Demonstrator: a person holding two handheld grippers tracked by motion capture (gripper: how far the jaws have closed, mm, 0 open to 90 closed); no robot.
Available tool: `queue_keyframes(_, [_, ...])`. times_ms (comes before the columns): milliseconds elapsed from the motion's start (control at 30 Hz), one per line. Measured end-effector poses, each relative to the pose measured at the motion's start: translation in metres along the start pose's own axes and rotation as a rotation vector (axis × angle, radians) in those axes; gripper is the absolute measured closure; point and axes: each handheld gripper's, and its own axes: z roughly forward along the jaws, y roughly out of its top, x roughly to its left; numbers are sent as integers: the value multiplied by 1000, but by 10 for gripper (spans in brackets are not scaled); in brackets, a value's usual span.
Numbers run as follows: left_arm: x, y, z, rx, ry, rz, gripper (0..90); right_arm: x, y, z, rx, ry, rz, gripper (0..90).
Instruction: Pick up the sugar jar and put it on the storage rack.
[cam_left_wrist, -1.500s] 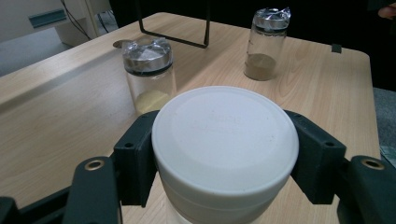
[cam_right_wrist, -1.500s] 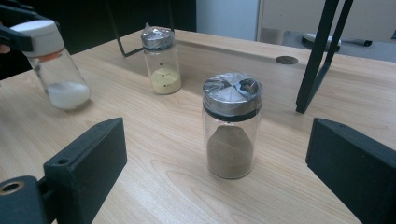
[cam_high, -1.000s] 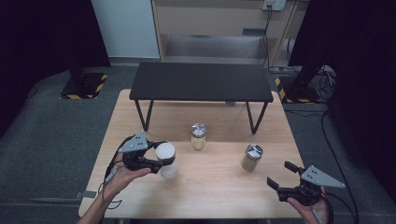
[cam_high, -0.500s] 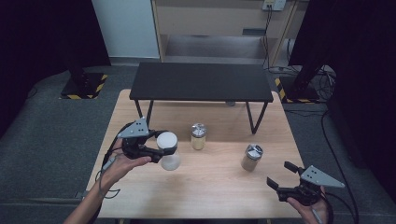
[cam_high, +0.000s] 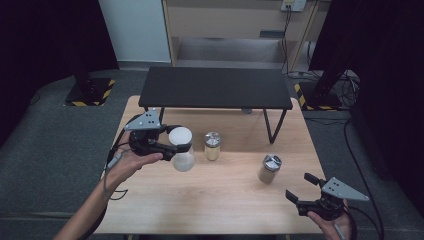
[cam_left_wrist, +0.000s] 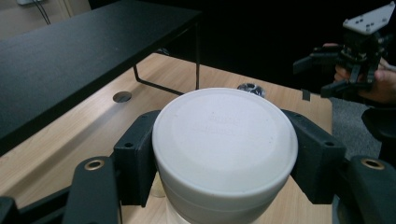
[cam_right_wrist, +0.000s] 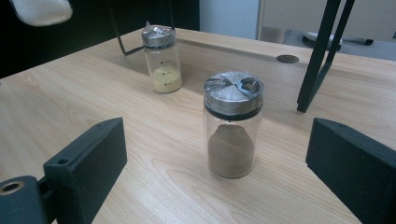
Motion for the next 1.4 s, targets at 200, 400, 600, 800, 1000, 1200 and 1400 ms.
queue_keyframes(200, [1,18,-1,-9,-3,-12,325,0,0,0,0,1,-1,59])
queue_keyframes(400, [3,35,-3,-10,6,-3,325,0,0,0,0,3,1,59])
queue_keyframes(600, [7,55,-8,-9,36,15,325,-1,0,0,5,7,2,59])
queue_keyframes(800, [13,74,-10,-10,72,18,325,-1,0,0,3,8,3,59])
queue_keyframes(1000, [22,86,-9,-27,112,-16,325,-2,0,0,3,8,5,59])
queue_keyframes(1200, [30,97,-5,-29,157,-31,325,-3,-1,1,2,11,8,59])
queue_keyframes(1400, [38,111,-5,-25,221,-45,325,-3,-1,1,2,15,9,60])
